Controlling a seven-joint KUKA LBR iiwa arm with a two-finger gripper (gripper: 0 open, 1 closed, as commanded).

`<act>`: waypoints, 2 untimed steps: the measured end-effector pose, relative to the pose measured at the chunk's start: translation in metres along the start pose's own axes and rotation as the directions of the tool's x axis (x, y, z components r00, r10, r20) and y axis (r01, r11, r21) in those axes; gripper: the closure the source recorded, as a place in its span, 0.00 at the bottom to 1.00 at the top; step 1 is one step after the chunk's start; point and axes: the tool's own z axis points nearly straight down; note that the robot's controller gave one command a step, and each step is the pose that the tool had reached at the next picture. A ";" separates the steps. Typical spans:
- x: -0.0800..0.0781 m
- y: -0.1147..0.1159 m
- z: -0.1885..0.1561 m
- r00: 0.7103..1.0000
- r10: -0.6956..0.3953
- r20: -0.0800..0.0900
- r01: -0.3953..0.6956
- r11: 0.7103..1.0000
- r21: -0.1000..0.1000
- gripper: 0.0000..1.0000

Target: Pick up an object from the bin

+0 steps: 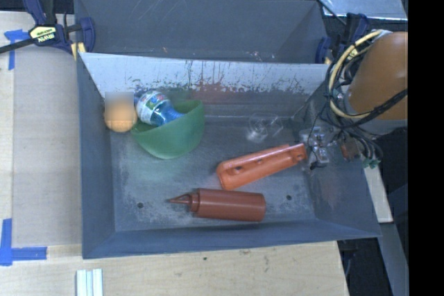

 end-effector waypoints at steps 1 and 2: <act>0.000 0.000 0.000 1.000 0.000 0.000 0.000 1.000 0.000 1.00; 0.003 -0.003 -0.095 1.000 -0.007 -0.001 0.007 1.000 0.000 1.00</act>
Offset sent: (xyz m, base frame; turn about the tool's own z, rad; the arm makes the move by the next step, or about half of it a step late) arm -0.0071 -0.0056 0.1672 -0.0165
